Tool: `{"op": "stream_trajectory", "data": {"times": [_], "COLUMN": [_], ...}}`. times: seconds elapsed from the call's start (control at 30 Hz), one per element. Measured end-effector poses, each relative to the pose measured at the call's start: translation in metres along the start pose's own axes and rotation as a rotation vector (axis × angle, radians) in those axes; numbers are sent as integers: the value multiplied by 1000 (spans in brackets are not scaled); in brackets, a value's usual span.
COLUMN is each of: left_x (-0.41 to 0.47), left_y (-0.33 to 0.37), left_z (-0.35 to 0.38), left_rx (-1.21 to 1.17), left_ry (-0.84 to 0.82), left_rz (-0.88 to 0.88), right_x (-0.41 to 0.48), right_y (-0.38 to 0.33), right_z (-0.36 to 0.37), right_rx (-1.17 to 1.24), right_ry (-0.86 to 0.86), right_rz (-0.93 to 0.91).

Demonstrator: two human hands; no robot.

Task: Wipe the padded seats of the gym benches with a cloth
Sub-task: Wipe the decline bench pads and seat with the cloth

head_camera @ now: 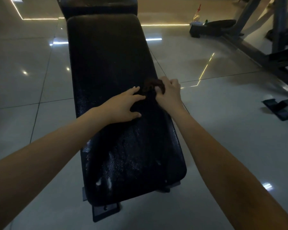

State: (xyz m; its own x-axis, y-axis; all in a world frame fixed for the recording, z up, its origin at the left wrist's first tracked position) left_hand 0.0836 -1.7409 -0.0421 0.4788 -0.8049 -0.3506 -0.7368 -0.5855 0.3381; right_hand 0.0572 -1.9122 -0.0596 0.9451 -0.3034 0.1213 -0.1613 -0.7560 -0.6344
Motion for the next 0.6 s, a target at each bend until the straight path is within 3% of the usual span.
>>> {"op": "stream_trajectory", "data": {"times": [0.17, 0.37, 0.6], "left_x": [-1, -3, 1], "left_y": [3, 5, 15], "left_z": [-4, -3, -5], "left_rx": [6, 13, 35], "left_ry": [-22, -17, -15], "left_rz": [-11, -11, -11], "right_x": [-8, -115, -187], "right_y": [11, 53, 77], "right_z": [-4, -1, 7], "right_rx": [20, -24, -6], "right_ry": [-95, -267, -235], "right_rz": [-32, -182, -269]}}
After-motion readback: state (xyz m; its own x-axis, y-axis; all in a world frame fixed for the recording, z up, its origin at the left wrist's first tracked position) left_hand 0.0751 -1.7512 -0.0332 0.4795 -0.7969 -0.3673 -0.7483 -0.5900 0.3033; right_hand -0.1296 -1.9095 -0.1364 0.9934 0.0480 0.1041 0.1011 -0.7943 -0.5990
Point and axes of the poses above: each hand's wrist, its own x-axis towards the middle knuckle, its own z-axis out of the palm, y = z × x, the point moved 5 cm from there along x, towards the middle knuckle, and after that the axes turned 13 degrees about -y, right-handed, at the moved point
